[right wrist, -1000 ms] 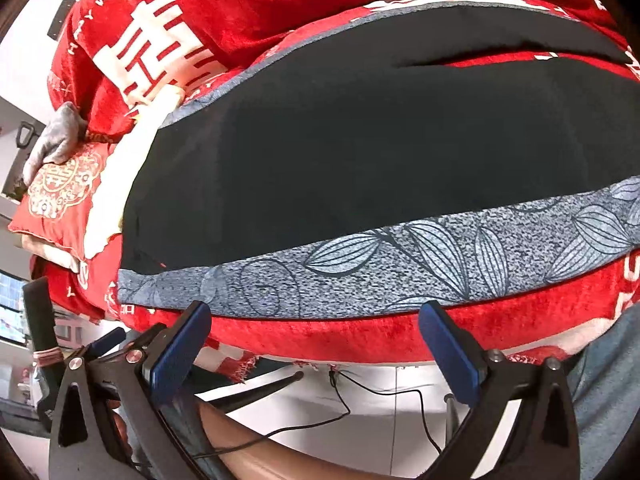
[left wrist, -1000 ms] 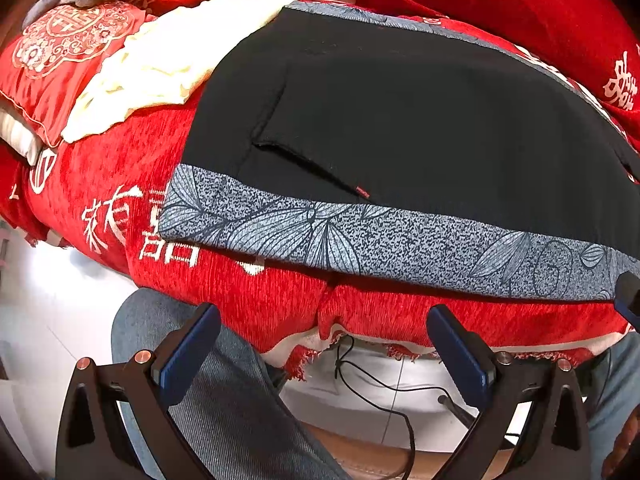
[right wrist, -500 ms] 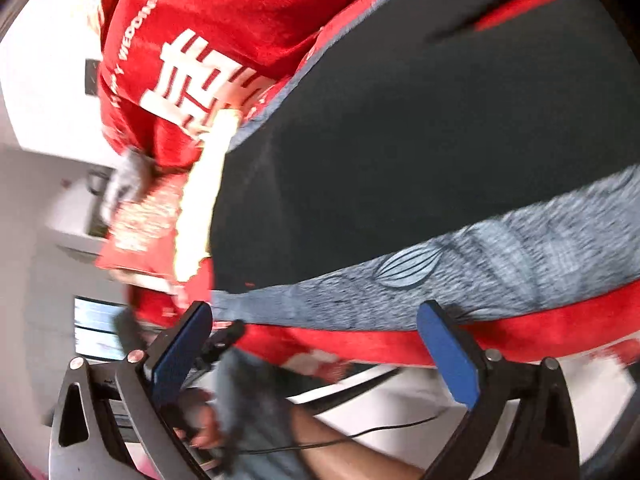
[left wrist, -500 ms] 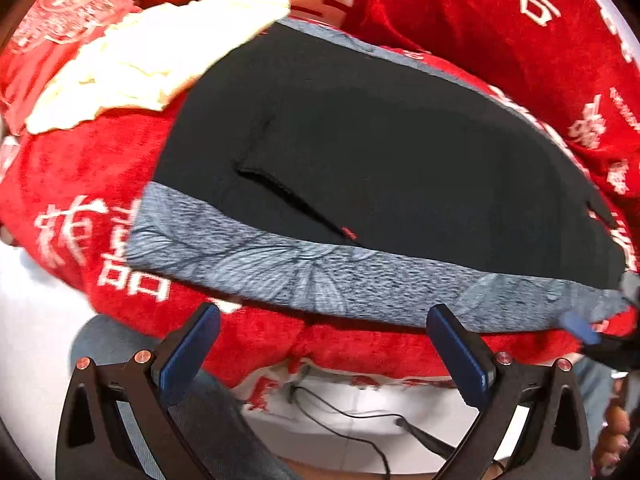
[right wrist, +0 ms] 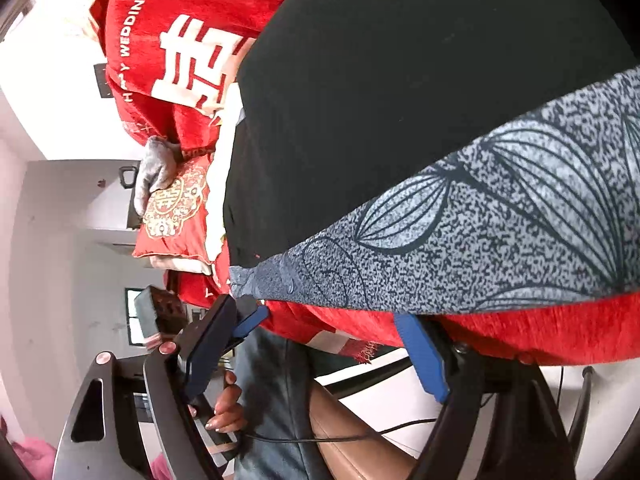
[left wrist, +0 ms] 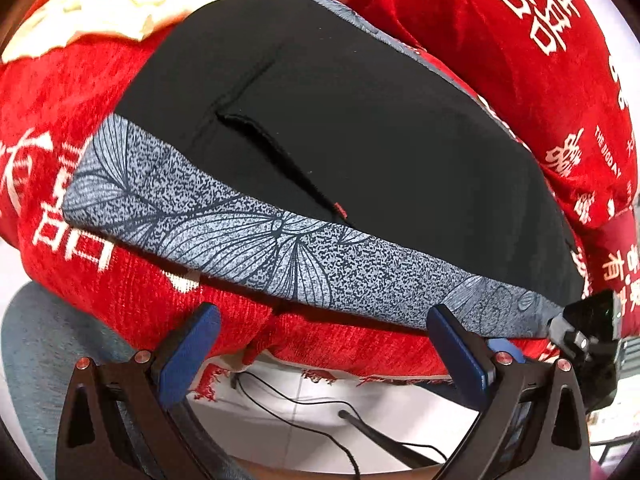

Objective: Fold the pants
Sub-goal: 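Grasp the grey waistband with the right tool while the left tool grasps it too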

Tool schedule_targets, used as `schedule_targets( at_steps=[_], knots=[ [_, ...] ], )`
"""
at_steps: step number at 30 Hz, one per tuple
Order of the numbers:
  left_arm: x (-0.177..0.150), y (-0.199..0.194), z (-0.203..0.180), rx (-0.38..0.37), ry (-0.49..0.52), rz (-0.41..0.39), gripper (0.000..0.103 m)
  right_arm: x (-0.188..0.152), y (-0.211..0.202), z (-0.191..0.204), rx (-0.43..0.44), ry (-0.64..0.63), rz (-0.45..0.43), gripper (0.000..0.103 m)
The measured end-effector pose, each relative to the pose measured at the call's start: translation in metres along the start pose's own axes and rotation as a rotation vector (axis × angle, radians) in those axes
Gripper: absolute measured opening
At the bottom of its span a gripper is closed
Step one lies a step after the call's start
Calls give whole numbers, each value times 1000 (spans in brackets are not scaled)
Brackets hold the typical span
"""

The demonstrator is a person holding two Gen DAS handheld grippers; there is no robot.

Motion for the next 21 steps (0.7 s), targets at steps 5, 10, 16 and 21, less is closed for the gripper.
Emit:
schedule_targets(
  at_steps=[5,10,16,21],
  knots=[
    [3,3,4,-35,-20,-14,103,5,-2,4,16,-9,-21,84],
    [15,4,8,-115,-87,-75,103,26,-26,33,86,-60,-149,84],
    [25,4,12,-162,-139,-114,100,23,-21,18,34,-34,-130,84],
    [28,1,12,-88,-103,-118,64,27,-30,-14,89,139,-121,75]
  ],
)
Point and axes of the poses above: each gripper's, at about its wrist camera, not at the fingertips, and y roughly the way its jaws point, z to its left, x to its top, the point moved 6 cm from there along y, roughly the way its jaws point, and after that the axes turned 11 degrees about -x, right-handed, at the moved point
